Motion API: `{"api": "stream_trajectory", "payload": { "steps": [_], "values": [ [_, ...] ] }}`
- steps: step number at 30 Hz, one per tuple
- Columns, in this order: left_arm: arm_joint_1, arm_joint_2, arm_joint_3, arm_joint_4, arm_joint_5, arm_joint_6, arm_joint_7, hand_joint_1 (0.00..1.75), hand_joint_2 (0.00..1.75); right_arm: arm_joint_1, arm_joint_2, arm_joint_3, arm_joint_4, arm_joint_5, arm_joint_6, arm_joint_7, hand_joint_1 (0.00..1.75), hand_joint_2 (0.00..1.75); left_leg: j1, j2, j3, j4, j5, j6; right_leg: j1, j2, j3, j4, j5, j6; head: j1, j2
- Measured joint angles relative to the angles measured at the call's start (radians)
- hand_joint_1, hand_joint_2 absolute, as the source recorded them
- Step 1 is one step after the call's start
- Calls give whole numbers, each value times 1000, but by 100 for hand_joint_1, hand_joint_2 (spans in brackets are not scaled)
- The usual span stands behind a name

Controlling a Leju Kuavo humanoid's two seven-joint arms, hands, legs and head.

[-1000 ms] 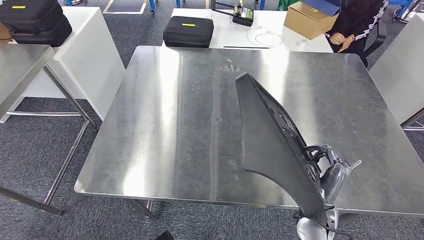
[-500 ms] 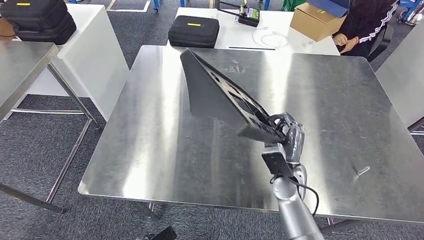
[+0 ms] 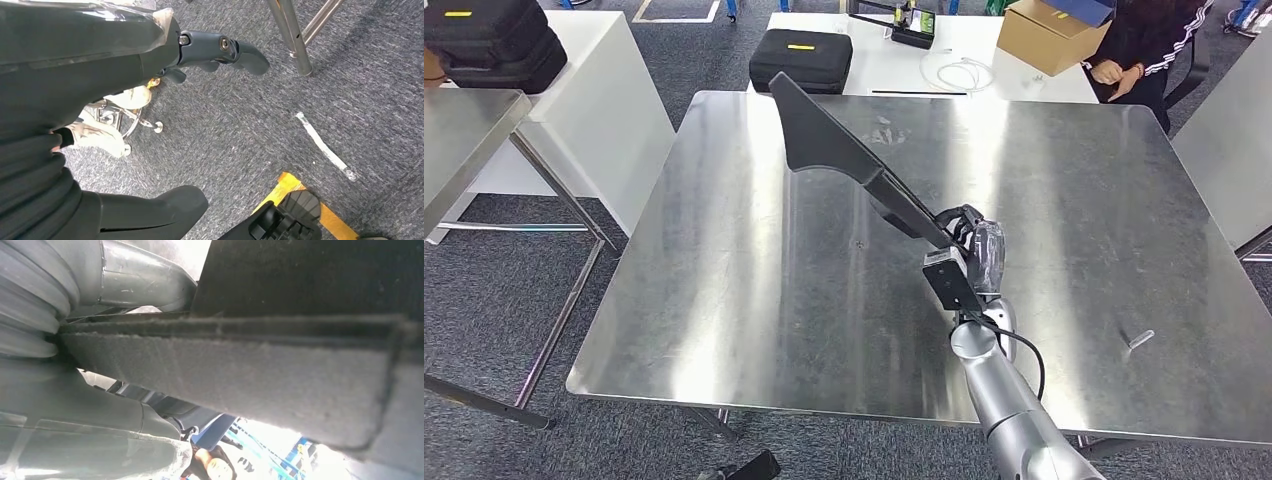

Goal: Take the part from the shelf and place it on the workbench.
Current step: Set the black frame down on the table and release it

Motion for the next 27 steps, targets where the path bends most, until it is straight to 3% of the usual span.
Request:
{"api": "stream_trajectory", "payload": {
  "steps": [5,10,20,24,27],
  "values": [
    [0,0,-12,1,3,-9,0,0,175,-39,0,8,53,11,-5,34,175,175,-5,0,0,1,0,-2,-4,0,1,0,0,0,0,0],
    [-5,-2,-39,4,14,-22,1,0,175,-148,-3,8,209,16,-26,95,175,175,-13,0,0,3,0,-1,-5,0,1,0,1,-1,0,0],
    [-25,-9,-90,8,47,-39,6,0,175,-320,-25,-13,453,63,-47,260,175,175,-14,0,-2,8,-1,2,-6,-1,2,-1,2,-2,0,0],
    [-29,-9,-110,9,64,-40,6,0,175,-354,-35,-14,495,175,-109,353,175,175,-14,0,-2,8,-1,2,-6,-1,2,-1,3,-2,0,0],
    [-31,-9,-124,9,73,-42,6,0,175,-357,-49,-27,498,353,-130,425,175,175,-14,0,-2,8,-1,2,-6,-1,2,-1,3,-1,0,0]
  ]
}}
